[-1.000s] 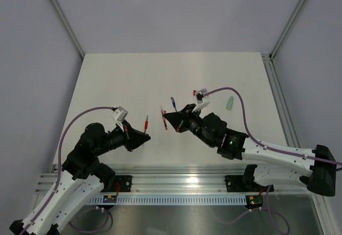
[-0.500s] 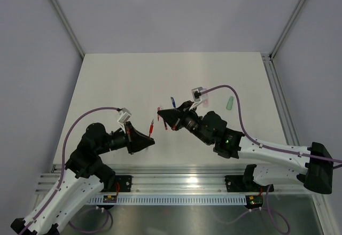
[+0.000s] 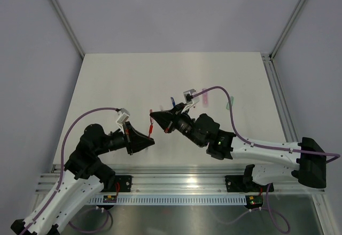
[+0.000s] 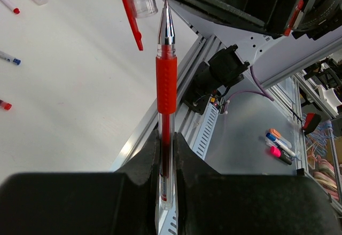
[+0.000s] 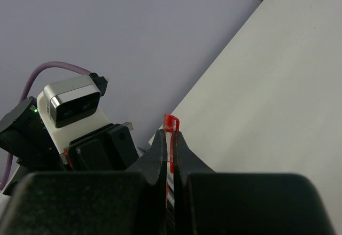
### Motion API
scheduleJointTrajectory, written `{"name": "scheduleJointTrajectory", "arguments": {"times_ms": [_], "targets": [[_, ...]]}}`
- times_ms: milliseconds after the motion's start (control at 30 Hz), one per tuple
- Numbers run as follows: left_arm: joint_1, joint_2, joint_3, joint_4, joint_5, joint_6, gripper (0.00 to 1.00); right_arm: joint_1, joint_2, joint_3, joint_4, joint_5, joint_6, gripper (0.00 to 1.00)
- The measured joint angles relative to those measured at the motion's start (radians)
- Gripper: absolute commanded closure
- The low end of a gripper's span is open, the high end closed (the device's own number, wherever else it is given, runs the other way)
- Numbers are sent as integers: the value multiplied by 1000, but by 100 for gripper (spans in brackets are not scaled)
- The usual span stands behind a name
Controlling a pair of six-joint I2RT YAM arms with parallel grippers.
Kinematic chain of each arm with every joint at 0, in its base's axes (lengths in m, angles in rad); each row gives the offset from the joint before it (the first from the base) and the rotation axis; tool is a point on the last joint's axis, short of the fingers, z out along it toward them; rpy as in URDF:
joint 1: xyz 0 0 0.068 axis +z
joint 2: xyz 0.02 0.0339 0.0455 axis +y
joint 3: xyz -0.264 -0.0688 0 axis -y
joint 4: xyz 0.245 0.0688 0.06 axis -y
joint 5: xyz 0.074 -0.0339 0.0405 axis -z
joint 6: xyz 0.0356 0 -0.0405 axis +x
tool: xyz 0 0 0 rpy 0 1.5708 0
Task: Insert the pens into the pen caps
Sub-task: Insert the pen into the pen cap.
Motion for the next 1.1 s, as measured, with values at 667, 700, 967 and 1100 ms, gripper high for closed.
{"name": "scheduleJointTrajectory", "arguments": {"times_ms": [667,700,967,1100], "targets": [[0,-6,0,-2,-7,-3,100,8,-27,-3,47,32,-10,100],[0,-9,0,-2,-9,-3,100,10,-27,-6,51,32,-10,100],[0,-22,0,-15,-16,-3,100,26,-26,-18,58,33,-10,100],[0,-31,0,-17,-21,-3,100,33,-26,-29,78,34,-10,100]]}}
